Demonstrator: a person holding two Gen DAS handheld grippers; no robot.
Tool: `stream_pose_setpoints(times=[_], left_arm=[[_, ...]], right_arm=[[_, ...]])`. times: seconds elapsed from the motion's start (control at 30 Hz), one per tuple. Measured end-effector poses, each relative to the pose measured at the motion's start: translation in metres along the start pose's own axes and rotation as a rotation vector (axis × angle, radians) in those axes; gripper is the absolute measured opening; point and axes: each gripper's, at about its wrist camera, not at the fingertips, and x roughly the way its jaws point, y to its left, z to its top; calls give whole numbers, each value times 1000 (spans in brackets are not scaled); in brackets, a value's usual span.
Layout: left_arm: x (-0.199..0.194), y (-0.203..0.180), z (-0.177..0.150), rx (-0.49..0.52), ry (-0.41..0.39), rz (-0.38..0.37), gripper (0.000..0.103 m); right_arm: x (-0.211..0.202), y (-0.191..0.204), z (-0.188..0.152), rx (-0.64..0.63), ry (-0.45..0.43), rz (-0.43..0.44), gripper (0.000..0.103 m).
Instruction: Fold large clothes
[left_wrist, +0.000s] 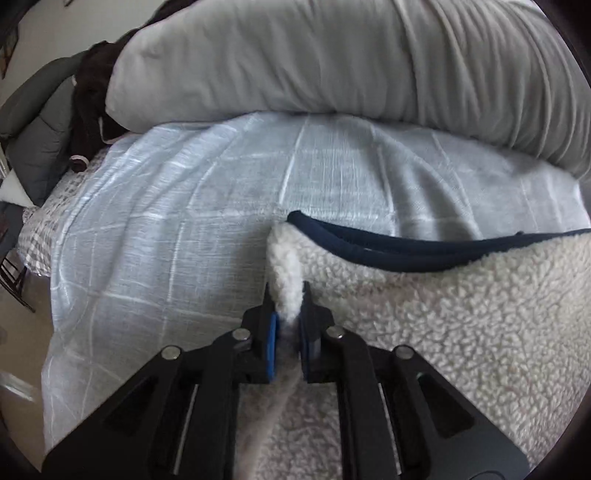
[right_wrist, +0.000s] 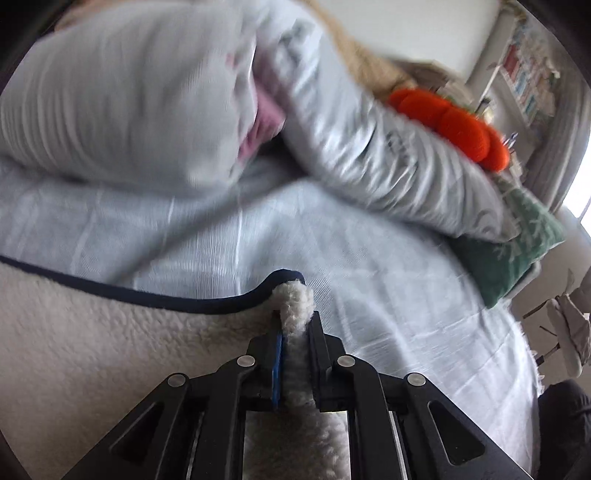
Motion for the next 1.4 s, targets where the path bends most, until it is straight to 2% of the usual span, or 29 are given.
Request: stream_pose_setpoints(times=[0.03, 0.1, 0.17, 0.2, 0.23, 0.3, 0.37, 0.4, 0.5, 0.57, 0.63, 0.67, 0.73, 0.77, 0.83, 0.9, 1.0, 1.03, 1.1, 1.17, 1.23, 1.3, 1.37, 1.4], left_arm=[[0, -5, 0, 23, 0, 21, 13], [-3, -9, -1, 57, 2, 52, 16], [-12, -7, 1, 65, 2, 54, 24], [-23, -5, 2, 55, -8, 44, 25], [-32, -1, 2, 43, -22, 32, 26], [-60, 0, 4, 24, -59, -19, 32], [-80, -11, 7, 16, -82, -89, 49], [-88, -21, 10, 16, -83, -136, 50], [-95, -61, 9, 44, -39, -268, 53], [-90, -84, 0, 99, -17, -248, 53], [-74, -91, -11, 154, 19, -184, 55], [-63, -83, -15, 141, 51, -178, 62], [-51, -49, -19, 40, 85, -197, 73], [-48, -36, -19, 13, 94, -188, 73], [-45, -15, -23, 4, 108, -133, 73], [-51, 2, -29, -16, 123, -130, 72], [-86, -2, -37, 9, 101, -127, 72], [-100, -7, -41, 18, 92, -156, 74], [-128, -20, -50, 37, 68, -217, 84], [-148, -37, -65, 68, 54, -258, 87], [-153, -47, -79, 86, 66, -274, 88], [-150, -55, -98, 96, 73, -260, 88], [-150, -44, -110, 61, 65, -282, 94], [-149, -34, -115, 26, 94, -297, 95]], right_arm=[[11, 1, 0, -7, 53, 10, 14], [10, -1, 1, -10, 59, 7, 16], [1, -7, -3, -1, 49, 26, 24], [-11, -16, -4, 29, 26, 29, 35], [-18, -19, -2, 46, 11, 32, 46], [-45, -32, -4, 107, -40, 38, 51], [-68, -31, -4, 137, -79, 100, 57], [-77, -24, -3, 137, -85, 147, 59], [-91, 28, 0, 53, -40, 333, 60], [-93, 63, -7, -41, -21, 363, 60], [-86, 81, -18, -128, -10, 302, 60], [-81, 81, -22, -140, 1, 302, 60], [-67, 54, -26, -50, 55, 388, 62], [-64, 44, -27, -18, 67, 405, 62], [-62, 25, -30, 15, 80, 379, 62], [-71, 17, -36, 4, 74, 361, 62], [-99, 24, -47, -47, 43, 302, 66], [-117, 29, -53, -64, 19, 328, 70], [-138, 37, -66, -79, 7, 387, 76], [-159, 47, -80, -104, 9, 443, 78], [-170, 59, -94, -104, 24, 473, 78], [-167, 63, -108, -108, 39, 464, 78], [-164, 56, -120, -77, 38, 482, 79], [-161, 49, -124, -57, 51, 497, 79]])
